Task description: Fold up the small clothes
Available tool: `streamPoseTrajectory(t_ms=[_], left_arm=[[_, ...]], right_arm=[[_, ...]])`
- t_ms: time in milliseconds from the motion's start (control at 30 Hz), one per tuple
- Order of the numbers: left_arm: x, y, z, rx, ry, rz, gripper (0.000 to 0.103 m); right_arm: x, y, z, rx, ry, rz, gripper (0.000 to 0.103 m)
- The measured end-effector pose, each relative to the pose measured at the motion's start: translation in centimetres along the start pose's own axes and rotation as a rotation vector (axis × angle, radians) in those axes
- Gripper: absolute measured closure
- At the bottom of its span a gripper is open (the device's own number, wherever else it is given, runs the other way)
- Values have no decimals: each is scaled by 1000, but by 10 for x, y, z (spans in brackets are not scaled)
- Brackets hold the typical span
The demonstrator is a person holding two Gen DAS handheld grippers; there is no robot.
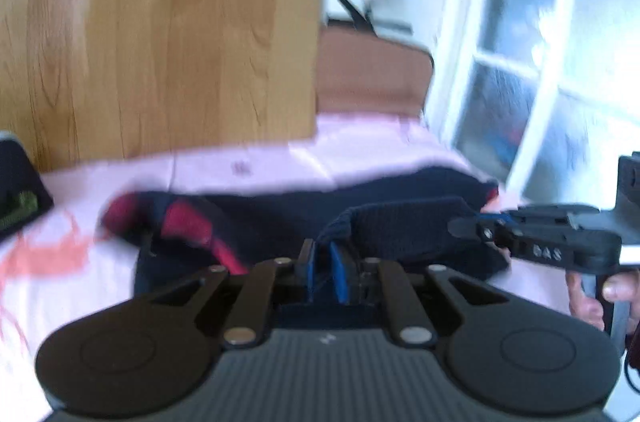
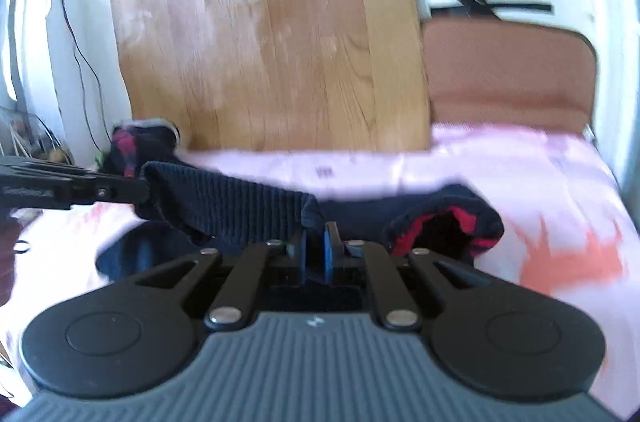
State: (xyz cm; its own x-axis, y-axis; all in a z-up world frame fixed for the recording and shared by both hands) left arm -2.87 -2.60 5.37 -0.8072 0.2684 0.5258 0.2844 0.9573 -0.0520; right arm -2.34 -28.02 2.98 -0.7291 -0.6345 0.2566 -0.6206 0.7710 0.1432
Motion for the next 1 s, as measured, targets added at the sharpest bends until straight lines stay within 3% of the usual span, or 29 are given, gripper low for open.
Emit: streamPoseTrajectory(t_ms=[133, 167, 200, 233, 300, 400, 467, 667, 733, 800, 833, 933, 1000], left_arm=[[-23, -9, 35, -37, 152, -55, 84], [-20, -8, 36, -37, 156, -64, 81], [-15, -5, 34, -36, 154, -60, 81], [-7, -2, 32, -34, 137, -48, 81], [14, 8, 23, -24, 75, -43, 76], [33, 31, 7, 47, -7, -51, 74], [25, 46, -6, 98, -12, -76, 75], [-48, 66, -8, 138, 114, -169, 84], [-79, 65, -12, 86, 143, -211, 85], [-101, 63, -16, 38, 135, -259, 85], [-108, 61, -21, 18, 132, -271, 85], [-124, 57, -32, -20, 133, -301, 86], [-128, 55, -33, -50, 121, -312, 86]], right_arm=[[-14, -6, 39, -83, 45, 62, 88], [-13, -6, 43, -109, 42, 63, 86], [-9, -8, 43, -130, 27, 56, 80], [-5, -9, 40, -146, 33, 51, 67], [9, -9, 35, -145, 30, 25, 57], [32, -9, 23, -147, -24, -36, 57], [37, -8, 16, -166, -63, -69, 57], [-17, 6, -9, -113, -71, -90, 57], [-35, 1, -10, -81, -46, -43, 59], [-46, -15, -8, -44, -32, 105, 60], [-50, -32, -5, -80, -16, 200, 67], [-39, -74, 15, -322, -9, 143, 82], [-27, -74, 29, -337, -50, 125, 83]])
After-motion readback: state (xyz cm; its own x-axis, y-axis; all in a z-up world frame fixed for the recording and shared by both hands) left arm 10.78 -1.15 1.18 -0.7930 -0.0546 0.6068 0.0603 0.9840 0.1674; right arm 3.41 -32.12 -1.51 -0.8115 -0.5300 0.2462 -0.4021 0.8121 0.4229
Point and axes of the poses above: each gripper's, at about its wrist camera, not at the fingertips, and x roughly against the way its jaws point, y to its left, z to its underside, the point moved 2 cm from there along -x, roughly the way its jaws point, and after that the axes turned 9 degrees about -z, right-handed, at the moved point
